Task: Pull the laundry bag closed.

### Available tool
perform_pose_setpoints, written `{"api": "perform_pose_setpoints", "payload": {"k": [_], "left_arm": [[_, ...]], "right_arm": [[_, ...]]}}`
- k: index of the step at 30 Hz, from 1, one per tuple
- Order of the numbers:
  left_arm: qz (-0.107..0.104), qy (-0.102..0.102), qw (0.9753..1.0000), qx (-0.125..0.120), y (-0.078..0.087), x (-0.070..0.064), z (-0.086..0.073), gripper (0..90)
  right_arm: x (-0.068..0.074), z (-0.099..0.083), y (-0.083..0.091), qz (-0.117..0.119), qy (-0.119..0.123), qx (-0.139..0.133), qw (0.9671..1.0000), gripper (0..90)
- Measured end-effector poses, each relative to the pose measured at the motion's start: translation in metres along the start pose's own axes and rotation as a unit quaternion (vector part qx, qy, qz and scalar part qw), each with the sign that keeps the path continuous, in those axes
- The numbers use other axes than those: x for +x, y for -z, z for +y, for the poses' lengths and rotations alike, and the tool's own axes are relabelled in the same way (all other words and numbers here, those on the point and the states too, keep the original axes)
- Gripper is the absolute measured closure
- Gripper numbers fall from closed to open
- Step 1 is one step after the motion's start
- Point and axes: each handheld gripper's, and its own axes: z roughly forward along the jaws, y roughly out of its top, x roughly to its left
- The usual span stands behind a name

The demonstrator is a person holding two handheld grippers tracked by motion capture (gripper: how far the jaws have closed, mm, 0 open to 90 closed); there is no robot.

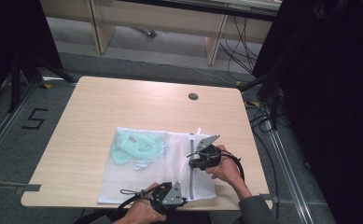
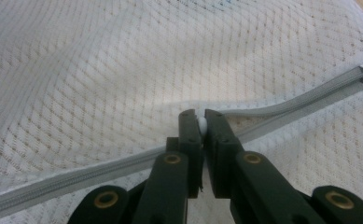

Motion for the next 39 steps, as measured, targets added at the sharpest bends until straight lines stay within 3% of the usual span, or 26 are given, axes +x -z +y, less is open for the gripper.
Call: {"api": "perform_pose_setpoints", "payload": {"k": [2, 11, 13, 14, 17, 20, 21, 23, 27, 36, 37, 38, 39], "left_arm": [[-0.003, 0.011, 0.9999, -0.005, -0.001, 0.0, 0.0, 89.0], [-0.009, 0.013, 0.9999, -0.004, -0.002, -0.001, -0.002, 89.1], [-0.01, 0.012, 0.9999, -0.005, -0.003, -0.004, -0.002, 89.0], [-0.01, 0.002, 0.9999, 0.005, -0.002, -0.004, -0.001, 89.0], [-0.014, 0.016, 0.9998, -0.001, -0.004, -0.004, -0.002, 89.0], [-0.013, 0.013, 0.9998, 0.001, -0.003, -0.003, -0.002, 89.0], [-0.012, 0.013, 0.9998, 0.001, -0.003, -0.003, -0.002, 89.0], [-0.013, 0.015, 0.9998, 0.001, -0.003, -0.003, -0.002, 89.0], [-0.012, 0.014, 0.9998, 0.002, -0.002, -0.003, -0.002, 88.9], [-0.01, 0.012, 0.9999, 0.001, -0.002, -0.002, -0.002, 89.0], [-0.012, 0.012, 0.9998, 0.004, -0.002, -0.002, -0.002, 89.0], [-0.013, 0.013, 0.9998, 0.005, -0.003, -0.002, -0.002, 88.9], [-0.013, 0.013, 0.9998, 0.005, -0.003, -0.003, -0.002, 88.9]], "right_arm": [[-0.001, 0.001, -0.002, -0.004, -0.001, -0.008, 1.0, 86.4], [-0.008, 0.001, -0.002, -0.015, -0.024, -0.013, 0.9995, 86.4], [-0.011, 0.001, -0.001, -0.029, -0.023, -0.008, 0.9993, 86.4], [-0.013, 0.001, -0.002, -0.019, -0.026, -0.013, 0.9994, 86.4], [-0.013, 0.003, -0.001, -0.025, -0.025, -0.013, 0.9993, 86.4], [-0.014, 0.003, -0.003, -0.023, -0.025, -0.012, 0.9993, 86.4], [-0.016, 0.004, -0.004, -0.02, -0.014, -0.014, 0.9996, 86.4], [-0.013, 0.004, -0.003, -0.014, -0.043, -0.002, 0.999, 86.3], [-0.018, 0.005, -0.004, -0.03, -0.024, -0.013, 0.9992, 86.4], [-0.025, 0.007, -0.007, -0.029, -0.03, -0.015, 0.999, 86.4], [-0.022, 0.008, -0.005, -0.019, -0.048, -0.006, 0.9986, 86.4], [-0.026, 0.008, -0.007, -0.037, -0.035, -0.014, 0.9986, 86.4], [-0.027, 0.008, -0.008, -0.034, -0.031, -0.016, 0.9988, 86.4]]}}
